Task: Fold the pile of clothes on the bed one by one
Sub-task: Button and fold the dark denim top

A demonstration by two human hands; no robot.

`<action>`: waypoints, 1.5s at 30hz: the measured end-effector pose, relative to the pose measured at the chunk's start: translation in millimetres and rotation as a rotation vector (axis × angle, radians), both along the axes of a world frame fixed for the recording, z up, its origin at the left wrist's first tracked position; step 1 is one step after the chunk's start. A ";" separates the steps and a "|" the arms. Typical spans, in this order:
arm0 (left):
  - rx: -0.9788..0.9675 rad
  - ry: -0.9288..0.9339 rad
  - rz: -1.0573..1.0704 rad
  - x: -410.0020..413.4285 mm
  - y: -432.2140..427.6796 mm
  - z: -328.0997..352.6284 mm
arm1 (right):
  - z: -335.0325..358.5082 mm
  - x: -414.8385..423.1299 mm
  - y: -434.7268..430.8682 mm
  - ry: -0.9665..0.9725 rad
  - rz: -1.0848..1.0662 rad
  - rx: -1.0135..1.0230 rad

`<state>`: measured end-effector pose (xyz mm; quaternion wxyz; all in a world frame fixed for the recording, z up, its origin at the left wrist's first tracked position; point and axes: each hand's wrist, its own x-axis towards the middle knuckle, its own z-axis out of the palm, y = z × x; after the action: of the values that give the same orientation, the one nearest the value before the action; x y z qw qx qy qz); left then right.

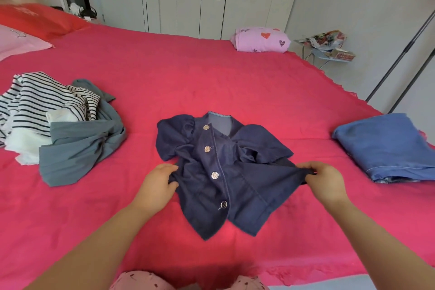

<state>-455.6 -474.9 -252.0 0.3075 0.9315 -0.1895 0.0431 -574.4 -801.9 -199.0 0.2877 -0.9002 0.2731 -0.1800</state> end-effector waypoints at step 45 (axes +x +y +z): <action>-0.478 0.563 -0.064 -30.7 -17.1 10.0 | -28.0 16.6 3.0 0.165 -0.095 0.335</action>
<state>-486.3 -492.0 -242.0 0.5576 0.8024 -0.1111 -0.1816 -557.9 -798.9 -227.0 0.4011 -0.8375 0.3643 -0.0712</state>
